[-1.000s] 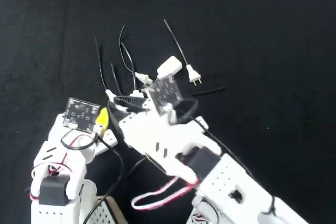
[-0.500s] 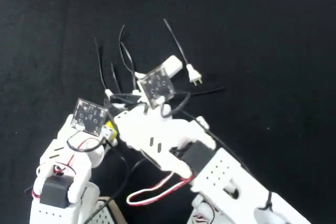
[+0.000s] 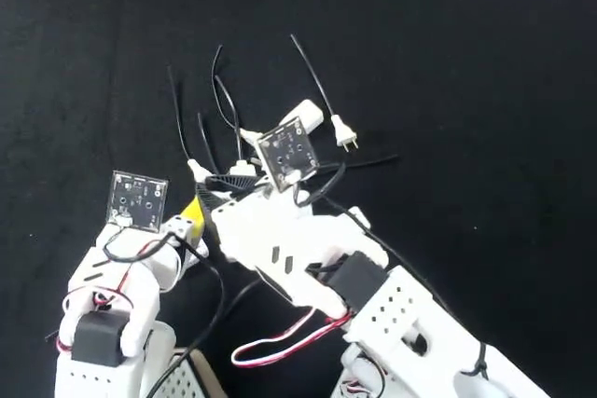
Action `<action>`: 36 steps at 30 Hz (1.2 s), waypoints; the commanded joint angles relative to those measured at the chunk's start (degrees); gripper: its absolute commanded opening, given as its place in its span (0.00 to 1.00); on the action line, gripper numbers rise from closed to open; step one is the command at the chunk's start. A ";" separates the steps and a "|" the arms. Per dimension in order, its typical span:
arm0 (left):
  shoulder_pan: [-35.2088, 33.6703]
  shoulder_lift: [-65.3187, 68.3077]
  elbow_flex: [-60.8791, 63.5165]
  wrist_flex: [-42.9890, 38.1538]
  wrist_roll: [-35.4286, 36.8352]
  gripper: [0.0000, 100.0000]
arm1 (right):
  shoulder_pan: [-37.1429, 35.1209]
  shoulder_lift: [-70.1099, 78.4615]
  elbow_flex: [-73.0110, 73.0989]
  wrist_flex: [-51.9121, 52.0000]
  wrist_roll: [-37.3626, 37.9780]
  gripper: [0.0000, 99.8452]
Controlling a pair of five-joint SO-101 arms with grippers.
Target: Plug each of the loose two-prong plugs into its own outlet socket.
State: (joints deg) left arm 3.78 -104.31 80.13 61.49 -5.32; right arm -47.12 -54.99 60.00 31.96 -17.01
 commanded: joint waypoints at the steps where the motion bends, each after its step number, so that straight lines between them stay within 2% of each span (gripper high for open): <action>1: -1.01 -0.26 -4.09 -1.05 0.79 0.19 | -0.62 -1.10 -0.57 0.26 -0.35 0.01; 4: -1.89 -0.26 -4.09 -0.53 -0.62 0.19 | 2.02 -1.01 -0.75 0.26 0.97 0.01; 10: -6.90 -0.26 -4.26 7.82 -13.98 0.19 | 10.99 6.46 -0.48 3.78 9.67 0.01; 14: -12.26 -0.26 -2.42 14.77 -23.65 0.19 | 17.41 16.75 -4.79 9.76 15.47 0.01; 18: -18.42 -0.26 2.95 14.15 -29.71 0.19 | 19.96 26.24 -14.02 20.48 21.54 0.01; 22: -21.32 -0.26 10.51 9.05 -31.03 0.19 | 19.87 35.82 -24.92 31.30 29.01 0.01; 25: -21.58 -0.26 16.13 6.15 -31.38 0.19 | 19.78 44.09 -32.22 35.52 33.23 0.01; 29: -21.49 -0.26 17.19 5.89 -36.04 0.19 | 19.78 55.34 -41.01 36.40 34.55 0.01; 36: -21.49 -0.18 17.19 5.98 -35.96 0.19 | 20.13 71.52 -51.56 36.40 34.55 0.01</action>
State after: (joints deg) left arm -17.41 -104.13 96.31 68.35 -40.92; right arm -28.31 10.95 15.25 67.91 17.10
